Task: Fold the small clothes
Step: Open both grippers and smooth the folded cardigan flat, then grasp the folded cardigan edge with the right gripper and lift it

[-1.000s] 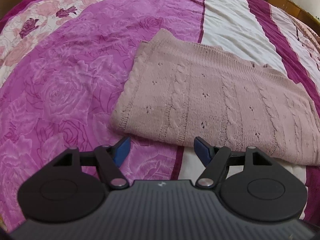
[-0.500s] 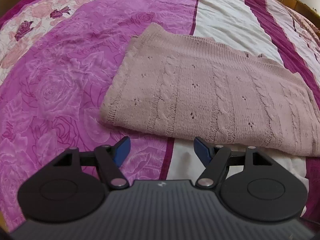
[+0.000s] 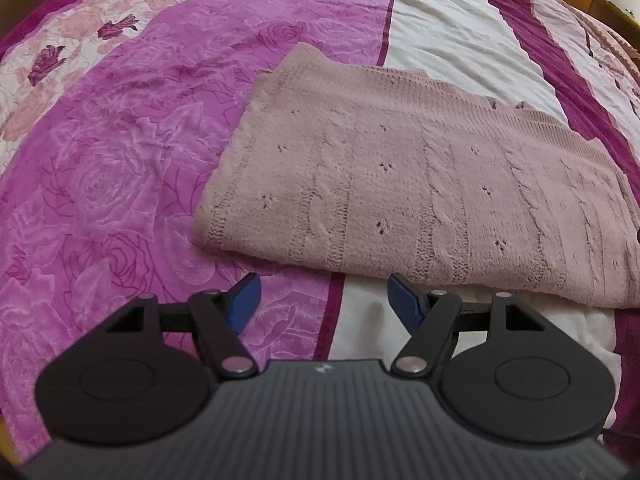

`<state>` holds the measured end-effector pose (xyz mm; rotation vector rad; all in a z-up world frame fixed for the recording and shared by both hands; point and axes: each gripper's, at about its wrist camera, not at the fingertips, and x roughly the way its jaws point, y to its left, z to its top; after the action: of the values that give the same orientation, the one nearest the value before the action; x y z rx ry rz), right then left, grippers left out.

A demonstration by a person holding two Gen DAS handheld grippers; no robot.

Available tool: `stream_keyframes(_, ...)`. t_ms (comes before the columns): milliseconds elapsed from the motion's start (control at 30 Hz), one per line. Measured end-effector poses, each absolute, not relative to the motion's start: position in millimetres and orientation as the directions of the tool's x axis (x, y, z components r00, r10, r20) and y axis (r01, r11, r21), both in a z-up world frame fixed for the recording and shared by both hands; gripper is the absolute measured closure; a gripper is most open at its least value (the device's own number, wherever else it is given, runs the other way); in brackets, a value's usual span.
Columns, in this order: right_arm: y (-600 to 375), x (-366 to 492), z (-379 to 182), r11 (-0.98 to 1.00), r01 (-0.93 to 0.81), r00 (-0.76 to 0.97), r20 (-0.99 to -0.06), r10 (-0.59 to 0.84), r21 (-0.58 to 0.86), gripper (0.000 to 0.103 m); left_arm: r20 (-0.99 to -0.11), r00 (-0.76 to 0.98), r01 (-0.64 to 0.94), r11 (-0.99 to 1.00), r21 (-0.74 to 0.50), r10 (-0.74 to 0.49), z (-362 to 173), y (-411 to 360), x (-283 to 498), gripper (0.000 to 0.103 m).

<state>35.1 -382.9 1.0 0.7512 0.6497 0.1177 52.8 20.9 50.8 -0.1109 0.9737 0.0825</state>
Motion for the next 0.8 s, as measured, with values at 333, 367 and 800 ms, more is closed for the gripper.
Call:
stream_keyframes(333,-403.1,26.5,-12.9,0.582,0.124,0.835,-0.402,0.376,0.803,0.038,-0.828,0.561,-0.123,0.991,-0.057,0.022,49.3,19.0,53.9,0.032)
stream_keyframes(367,-405.6,25.3,-15.4,0.563,0.124,0.839,-0.389,0.38,0.817,0.038,-0.828,0.561,-0.124,0.991,-0.055,0.024,49.2,19.1,53.9,0.032)
stream_keyframes(800,-395.2,37.9,-20.3,0.611,0.11,0.848,-0.394,0.354,0.784,0.053,-0.834,0.551,-0.114,0.992,-0.045,0.026,46.0,15.7,56.6,0.032)
